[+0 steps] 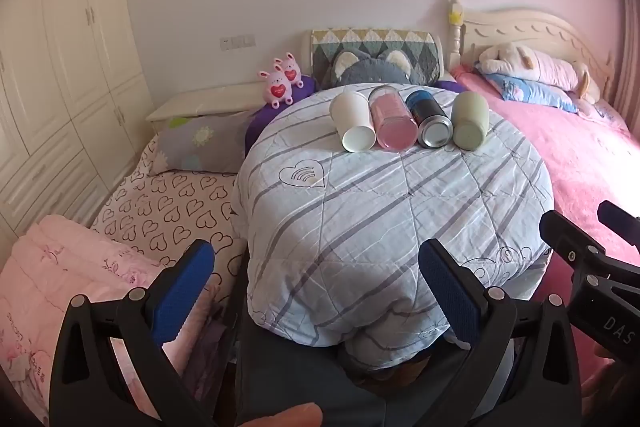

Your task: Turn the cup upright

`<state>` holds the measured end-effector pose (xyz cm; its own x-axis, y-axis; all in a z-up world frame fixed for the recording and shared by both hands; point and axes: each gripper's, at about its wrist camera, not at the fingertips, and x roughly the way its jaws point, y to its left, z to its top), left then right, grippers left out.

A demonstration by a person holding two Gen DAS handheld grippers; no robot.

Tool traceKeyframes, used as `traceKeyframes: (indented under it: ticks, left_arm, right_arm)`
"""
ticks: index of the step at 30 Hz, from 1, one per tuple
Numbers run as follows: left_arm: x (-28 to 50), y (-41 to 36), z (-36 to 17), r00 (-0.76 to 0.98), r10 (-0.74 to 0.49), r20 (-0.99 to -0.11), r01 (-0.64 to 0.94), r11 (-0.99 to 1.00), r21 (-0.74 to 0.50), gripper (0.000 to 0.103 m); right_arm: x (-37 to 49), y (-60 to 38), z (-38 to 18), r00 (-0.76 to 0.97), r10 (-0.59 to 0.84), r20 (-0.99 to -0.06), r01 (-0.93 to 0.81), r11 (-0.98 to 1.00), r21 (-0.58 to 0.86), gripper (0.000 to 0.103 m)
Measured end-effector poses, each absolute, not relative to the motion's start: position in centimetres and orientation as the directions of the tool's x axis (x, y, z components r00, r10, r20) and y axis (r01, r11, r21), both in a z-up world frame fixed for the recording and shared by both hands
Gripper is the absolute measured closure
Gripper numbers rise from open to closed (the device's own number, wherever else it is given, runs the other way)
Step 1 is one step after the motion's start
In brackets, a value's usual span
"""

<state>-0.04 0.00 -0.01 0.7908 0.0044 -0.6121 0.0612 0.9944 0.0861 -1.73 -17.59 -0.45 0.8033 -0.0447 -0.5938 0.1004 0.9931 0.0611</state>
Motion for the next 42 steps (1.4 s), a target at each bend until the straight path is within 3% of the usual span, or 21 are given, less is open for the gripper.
traceKeyframes:
  ticks: [42]
  left_arm:
    - [4.4, 1.6, -1.1, 0.768, 0.045, -0.639, 0.014, 0.996, 0.087, 0.000]
  right_arm:
    - [2.6, -17.0, -1.7, 0.778, -0.017, -0.628, 0.057, 0.997, 0.044, 0.010]
